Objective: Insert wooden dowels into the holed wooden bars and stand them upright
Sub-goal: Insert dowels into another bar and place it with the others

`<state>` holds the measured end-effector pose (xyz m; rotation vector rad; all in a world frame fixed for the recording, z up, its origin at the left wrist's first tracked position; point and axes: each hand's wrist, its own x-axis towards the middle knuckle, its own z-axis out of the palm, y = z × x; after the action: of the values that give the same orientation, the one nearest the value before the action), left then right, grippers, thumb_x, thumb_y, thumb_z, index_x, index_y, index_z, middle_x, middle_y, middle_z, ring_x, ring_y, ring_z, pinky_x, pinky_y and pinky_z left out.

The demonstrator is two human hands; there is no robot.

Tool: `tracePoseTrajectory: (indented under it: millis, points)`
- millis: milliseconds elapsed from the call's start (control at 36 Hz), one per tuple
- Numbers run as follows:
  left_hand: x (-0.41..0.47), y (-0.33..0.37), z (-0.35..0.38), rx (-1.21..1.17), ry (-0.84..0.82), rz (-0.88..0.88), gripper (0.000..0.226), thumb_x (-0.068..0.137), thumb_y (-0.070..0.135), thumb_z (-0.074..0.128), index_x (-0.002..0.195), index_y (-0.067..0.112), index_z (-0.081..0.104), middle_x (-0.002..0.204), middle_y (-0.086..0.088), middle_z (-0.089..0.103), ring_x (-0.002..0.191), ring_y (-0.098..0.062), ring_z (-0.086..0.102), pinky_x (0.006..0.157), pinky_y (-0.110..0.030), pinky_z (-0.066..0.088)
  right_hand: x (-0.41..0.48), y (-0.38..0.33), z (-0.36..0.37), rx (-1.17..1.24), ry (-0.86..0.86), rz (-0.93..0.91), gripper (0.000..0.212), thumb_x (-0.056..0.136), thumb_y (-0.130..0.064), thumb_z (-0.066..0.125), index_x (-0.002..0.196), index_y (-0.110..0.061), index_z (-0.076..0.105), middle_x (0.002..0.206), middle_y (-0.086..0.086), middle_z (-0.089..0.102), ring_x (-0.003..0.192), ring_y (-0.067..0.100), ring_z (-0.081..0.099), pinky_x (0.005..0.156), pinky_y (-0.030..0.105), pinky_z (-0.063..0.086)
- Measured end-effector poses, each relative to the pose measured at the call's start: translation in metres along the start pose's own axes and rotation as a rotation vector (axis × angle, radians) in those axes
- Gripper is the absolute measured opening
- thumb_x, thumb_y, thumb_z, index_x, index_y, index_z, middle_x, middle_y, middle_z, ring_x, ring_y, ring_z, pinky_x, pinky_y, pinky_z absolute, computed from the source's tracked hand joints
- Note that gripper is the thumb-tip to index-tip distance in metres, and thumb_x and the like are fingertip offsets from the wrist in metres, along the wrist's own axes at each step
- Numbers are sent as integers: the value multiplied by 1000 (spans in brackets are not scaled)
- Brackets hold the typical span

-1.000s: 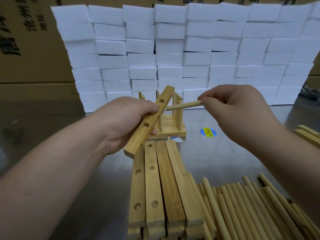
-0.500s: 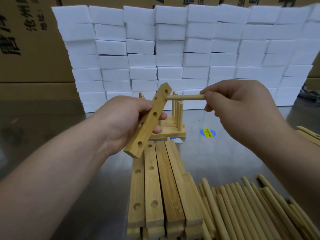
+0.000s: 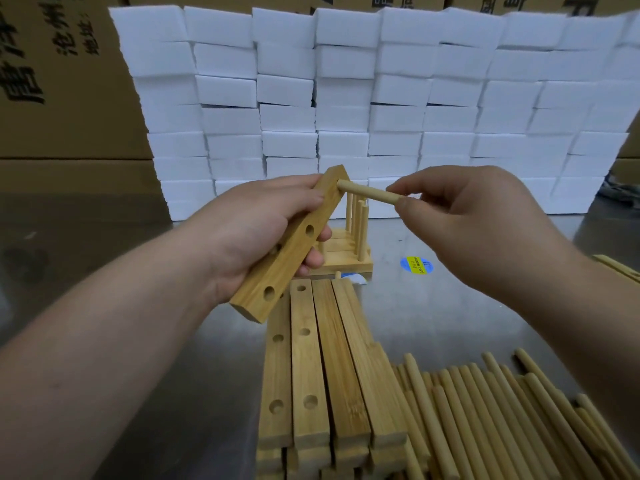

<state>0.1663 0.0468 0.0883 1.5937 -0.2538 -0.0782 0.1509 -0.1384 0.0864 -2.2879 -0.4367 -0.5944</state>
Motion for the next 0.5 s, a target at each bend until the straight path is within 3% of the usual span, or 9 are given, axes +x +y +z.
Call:
tracePoseTrajectory:
  millis: [111,167,194,278,500]
  points:
    - [-1,0,0,41,-15,22,27,93,18,46,99,34,67,59,-2,62,44,-14,53,42,-19,44,-1,0,-2,-127,22,-63,12,80,-39,49,72,-42,58,61,-18,57,48,-1,48,47,22,27]
    - [-1,0,2,61,-26,30,27,92,16,48,96,34,68,59,-2,62,43,-13,52,41,-16,43,-1,0,-2,-201,43,-111,15,80,-40,49,81,-40,64,52,-9,54,53,-5,49,48,21,26]
    - [-2,0,3,69,-34,32,27,92,16,48,96,34,69,59,-3,62,42,-13,51,41,-15,42,-1,0,-2,-240,55,-138,20,80,-39,48,88,-37,67,52,-13,50,55,-5,49,48,21,27]
    - [-3,0,4,100,-29,49,27,91,17,50,98,35,69,59,-2,63,42,-12,51,41,-15,42,-1,-2,-2,-315,61,-178,33,79,-40,42,97,-30,68,58,-16,50,57,2,46,51,21,31]
    - [-2,-1,0,215,-18,109,29,89,21,50,111,34,65,61,3,64,45,-10,53,43,-16,42,-2,-1,3,-311,67,-192,33,81,-40,41,94,-26,68,66,-7,60,64,13,51,57,25,39]
